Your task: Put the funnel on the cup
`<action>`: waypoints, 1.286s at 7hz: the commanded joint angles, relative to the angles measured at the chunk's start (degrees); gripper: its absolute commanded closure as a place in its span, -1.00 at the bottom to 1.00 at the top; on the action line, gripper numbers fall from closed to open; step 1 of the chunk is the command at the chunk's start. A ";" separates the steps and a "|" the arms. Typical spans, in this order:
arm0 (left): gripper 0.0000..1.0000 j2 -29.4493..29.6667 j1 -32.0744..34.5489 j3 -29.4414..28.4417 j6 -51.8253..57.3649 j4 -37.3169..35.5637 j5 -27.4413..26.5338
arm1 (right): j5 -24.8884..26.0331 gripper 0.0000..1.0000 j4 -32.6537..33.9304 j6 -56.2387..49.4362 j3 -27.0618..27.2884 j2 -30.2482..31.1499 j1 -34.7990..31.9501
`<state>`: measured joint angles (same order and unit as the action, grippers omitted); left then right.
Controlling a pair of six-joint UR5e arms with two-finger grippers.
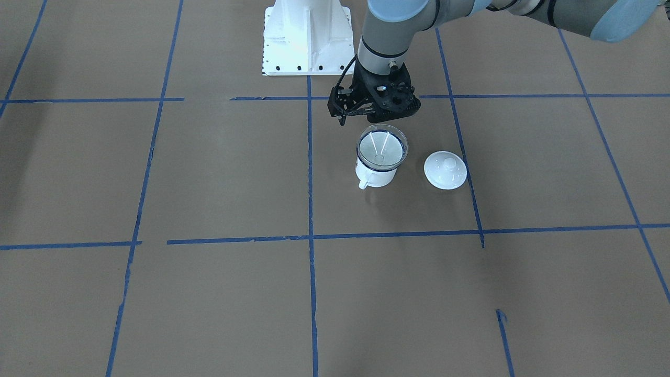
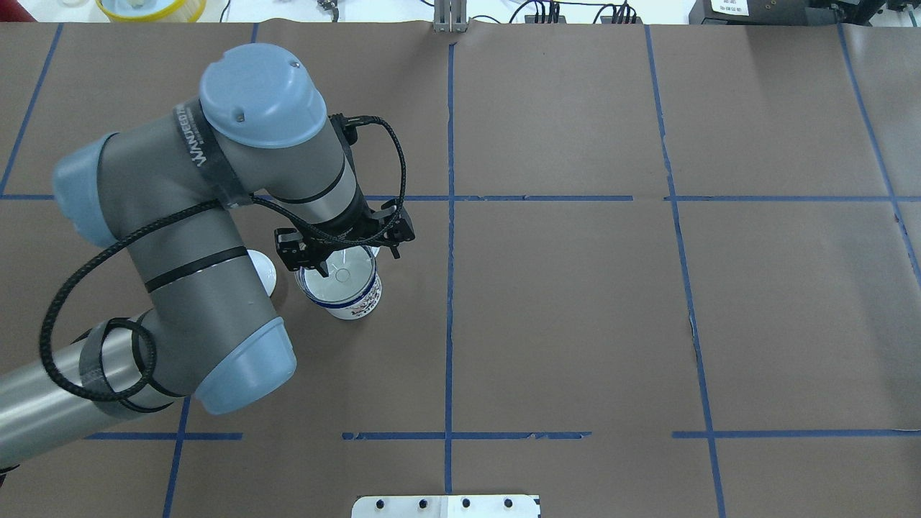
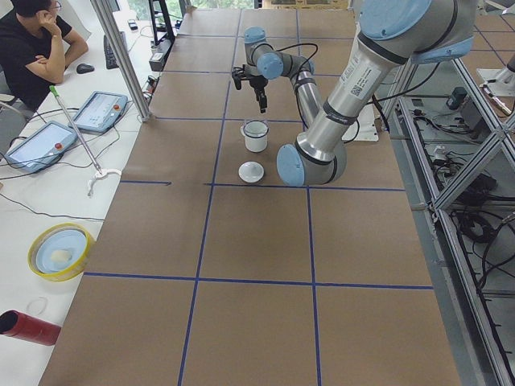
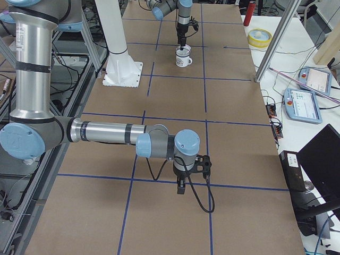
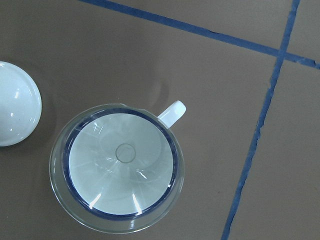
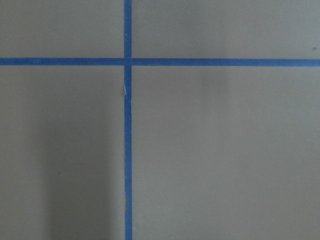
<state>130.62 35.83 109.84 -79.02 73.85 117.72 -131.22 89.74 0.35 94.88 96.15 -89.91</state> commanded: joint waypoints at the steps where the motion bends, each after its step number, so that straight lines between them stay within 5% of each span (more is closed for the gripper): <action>1: -1.00 -1.85 2.90 7.03 1.57 0.16 -0.13 | 0.00 -1.00 0.00 0.00 -0.05 0.00 0.00; 4: -1.00 -6.75 15.46 6.62 29.39 4.25 0.49 | 0.00 -1.00 0.00 0.00 -0.05 0.00 0.00; 6: -1.00 -17.88 21.96 3.40 39.06 20.10 1.19 | 0.00 -1.00 0.00 0.00 -0.05 0.00 0.00; 8: -1.00 -21.45 32.32 -6.17 44.11 24.15 12.40 | 0.00 -1.00 0.00 0.00 -0.05 0.00 0.00; 9: -1.00 -26.68 35.68 -6.39 49.43 24.24 12.53 | 0.00 -1.00 0.00 0.00 0.04 0.00 0.00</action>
<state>108.66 66.91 105.35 -34.67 97.21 128.30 -131.22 89.74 0.35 94.85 96.15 -89.91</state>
